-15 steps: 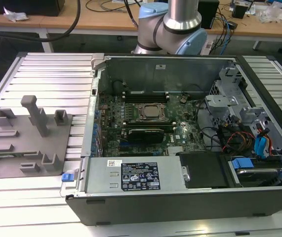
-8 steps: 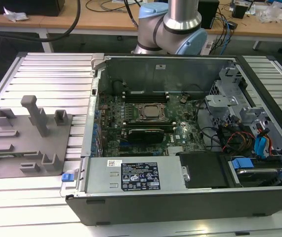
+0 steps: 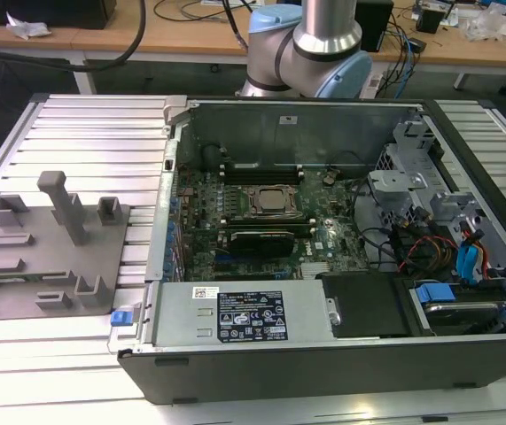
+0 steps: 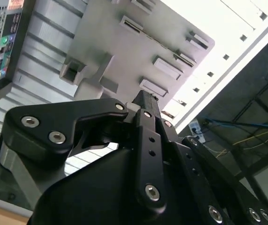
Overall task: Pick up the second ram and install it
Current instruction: 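Pick up the second ram and move it above second insertion slot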
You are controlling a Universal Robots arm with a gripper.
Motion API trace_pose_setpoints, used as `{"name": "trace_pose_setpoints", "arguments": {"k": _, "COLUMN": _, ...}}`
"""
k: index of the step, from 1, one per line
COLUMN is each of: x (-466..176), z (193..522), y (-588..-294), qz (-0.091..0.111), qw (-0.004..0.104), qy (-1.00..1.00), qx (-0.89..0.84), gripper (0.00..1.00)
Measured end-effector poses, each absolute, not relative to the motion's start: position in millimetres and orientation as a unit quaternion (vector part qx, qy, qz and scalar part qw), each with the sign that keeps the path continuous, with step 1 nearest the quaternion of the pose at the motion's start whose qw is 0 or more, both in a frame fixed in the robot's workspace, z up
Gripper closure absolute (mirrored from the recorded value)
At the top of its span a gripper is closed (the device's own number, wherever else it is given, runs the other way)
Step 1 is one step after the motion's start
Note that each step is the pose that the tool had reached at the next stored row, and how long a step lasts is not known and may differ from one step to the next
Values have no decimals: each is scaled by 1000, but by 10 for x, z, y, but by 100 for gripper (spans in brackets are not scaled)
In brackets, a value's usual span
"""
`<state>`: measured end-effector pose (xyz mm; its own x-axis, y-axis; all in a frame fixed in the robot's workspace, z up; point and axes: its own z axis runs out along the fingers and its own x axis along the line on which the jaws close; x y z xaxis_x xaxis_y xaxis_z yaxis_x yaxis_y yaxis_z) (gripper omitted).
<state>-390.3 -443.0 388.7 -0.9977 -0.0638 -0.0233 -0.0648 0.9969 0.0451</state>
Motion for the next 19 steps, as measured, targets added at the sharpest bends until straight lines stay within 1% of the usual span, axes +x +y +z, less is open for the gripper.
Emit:
{"name": "trace_pose_setpoints", "arguments": {"k": 9, "x": -3903, "z": 3887, "y": -4430, "qz": 24, "qw": 9, "qy": 992, "qx": -125, "gripper": 89}}
{"name": "trace_pose_setpoints", "arguments": {"k": 19, "x": -3903, "z": 3887, "y": -4430, "qz": 24, "qw": 7, "qy": 982, "qx": -187, "gripper": 89}}
